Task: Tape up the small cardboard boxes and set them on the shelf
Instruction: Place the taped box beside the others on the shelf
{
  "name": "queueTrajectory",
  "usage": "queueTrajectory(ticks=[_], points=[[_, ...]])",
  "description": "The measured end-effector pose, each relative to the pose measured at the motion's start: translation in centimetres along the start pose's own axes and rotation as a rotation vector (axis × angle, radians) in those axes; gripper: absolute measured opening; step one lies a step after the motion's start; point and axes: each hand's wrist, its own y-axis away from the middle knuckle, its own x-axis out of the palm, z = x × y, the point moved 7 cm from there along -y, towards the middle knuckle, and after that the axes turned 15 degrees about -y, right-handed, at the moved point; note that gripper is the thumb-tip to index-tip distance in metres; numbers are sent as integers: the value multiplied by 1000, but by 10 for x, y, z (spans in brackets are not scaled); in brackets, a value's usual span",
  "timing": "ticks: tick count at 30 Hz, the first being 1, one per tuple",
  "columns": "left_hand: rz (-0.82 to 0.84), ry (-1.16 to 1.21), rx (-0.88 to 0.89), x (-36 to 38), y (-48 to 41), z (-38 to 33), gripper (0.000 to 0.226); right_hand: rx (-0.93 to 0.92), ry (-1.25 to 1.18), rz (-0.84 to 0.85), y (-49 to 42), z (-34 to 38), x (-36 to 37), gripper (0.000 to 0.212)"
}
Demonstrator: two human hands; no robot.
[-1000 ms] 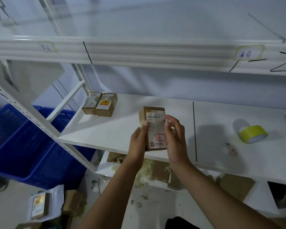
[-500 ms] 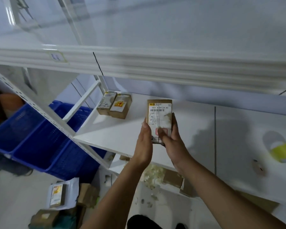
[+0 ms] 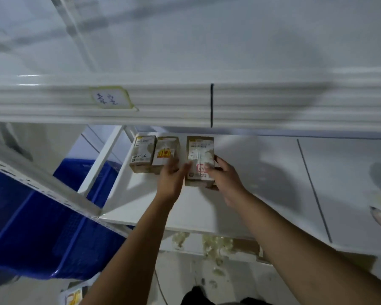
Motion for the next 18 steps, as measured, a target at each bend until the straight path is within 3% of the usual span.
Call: queueTrajectory(ticks=[3, 6, 10, 18], points=[[-304, -352, -24, -68, -51, 23, 41, -26, 95, -145, -33, -4, 15, 20], [-314, -741, -155, -117, -98, 53, 44, -21, 192, -192, -58, -10, 30, 15], [-185, -675, -260, -134, -130, 92, 45, 19, 364, -214, -78, -18, 45, 37], [-101, -644, -218, -137, -146, 108, 29, 32, 419, -247, -94, -27, 56, 36]])
